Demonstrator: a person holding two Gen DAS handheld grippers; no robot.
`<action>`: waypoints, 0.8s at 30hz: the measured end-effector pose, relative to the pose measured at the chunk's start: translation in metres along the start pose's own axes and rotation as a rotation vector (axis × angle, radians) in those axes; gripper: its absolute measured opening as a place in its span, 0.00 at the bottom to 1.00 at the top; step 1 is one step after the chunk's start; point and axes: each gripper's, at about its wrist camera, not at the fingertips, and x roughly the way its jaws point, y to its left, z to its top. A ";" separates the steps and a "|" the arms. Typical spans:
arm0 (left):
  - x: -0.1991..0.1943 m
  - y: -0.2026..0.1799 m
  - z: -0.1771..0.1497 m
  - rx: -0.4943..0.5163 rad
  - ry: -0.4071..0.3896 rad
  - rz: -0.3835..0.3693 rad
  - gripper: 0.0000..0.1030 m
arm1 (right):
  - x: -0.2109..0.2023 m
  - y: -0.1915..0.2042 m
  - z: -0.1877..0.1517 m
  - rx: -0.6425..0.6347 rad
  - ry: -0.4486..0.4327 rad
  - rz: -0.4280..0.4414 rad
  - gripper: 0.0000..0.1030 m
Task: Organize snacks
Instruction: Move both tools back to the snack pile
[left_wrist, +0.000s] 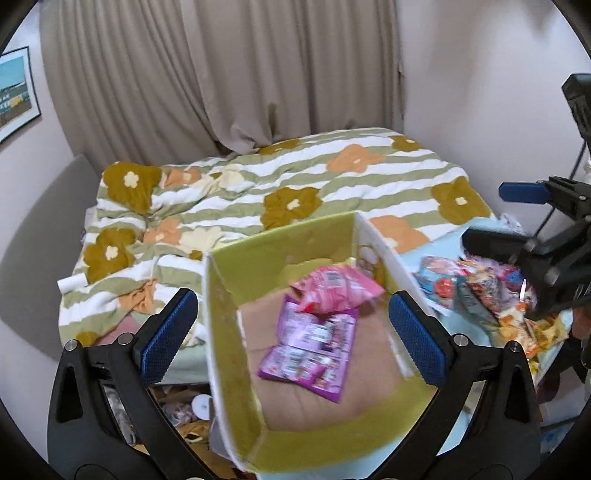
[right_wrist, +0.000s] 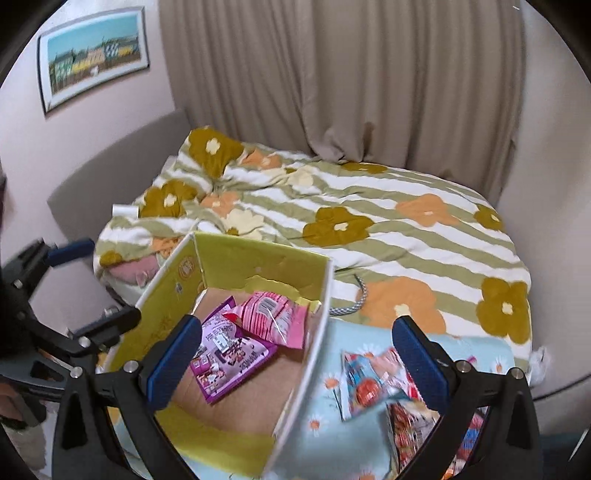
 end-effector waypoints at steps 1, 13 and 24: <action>-0.003 -0.006 -0.002 0.001 0.001 -0.007 1.00 | -0.008 -0.006 -0.004 0.017 -0.007 -0.006 1.00; -0.032 -0.121 -0.033 -0.017 0.054 -0.034 1.00 | -0.097 -0.114 -0.078 0.104 -0.032 -0.074 1.00; -0.024 -0.203 -0.085 -0.058 0.162 -0.013 1.00 | -0.122 -0.193 -0.155 0.115 0.022 -0.113 1.00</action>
